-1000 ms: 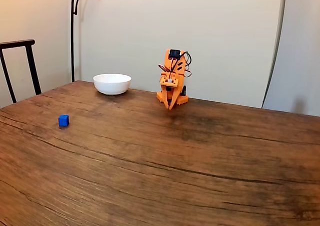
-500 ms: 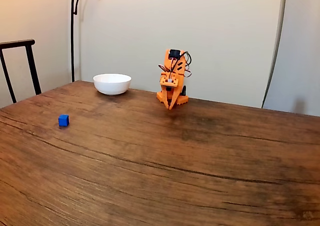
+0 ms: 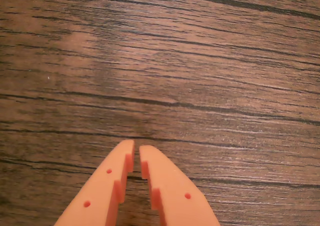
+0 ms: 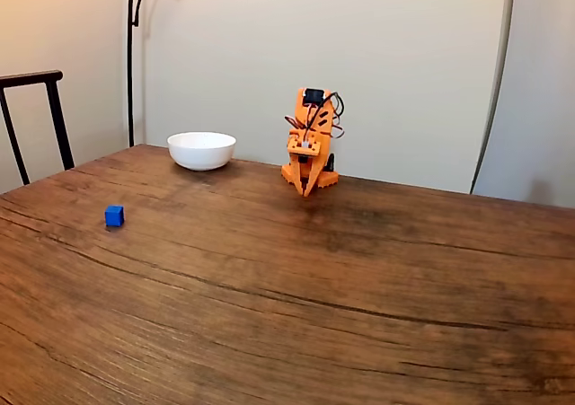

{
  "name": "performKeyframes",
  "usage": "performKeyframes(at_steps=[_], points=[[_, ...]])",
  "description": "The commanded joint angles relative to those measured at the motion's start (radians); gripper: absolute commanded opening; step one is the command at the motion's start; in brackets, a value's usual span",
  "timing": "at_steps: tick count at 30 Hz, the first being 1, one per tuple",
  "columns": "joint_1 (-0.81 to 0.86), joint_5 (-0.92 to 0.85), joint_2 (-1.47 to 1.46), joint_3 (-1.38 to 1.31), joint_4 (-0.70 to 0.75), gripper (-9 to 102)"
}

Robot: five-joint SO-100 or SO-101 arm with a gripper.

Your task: Grasp the cube and drop it in the bowl

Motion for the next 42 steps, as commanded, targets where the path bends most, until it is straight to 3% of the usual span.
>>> performKeyframes(at_steps=[1,42], points=[[0.003,0.005,-0.012,-0.003,0.048,0],[-0.008,-0.008,-0.009,-0.003,0.032,0]])
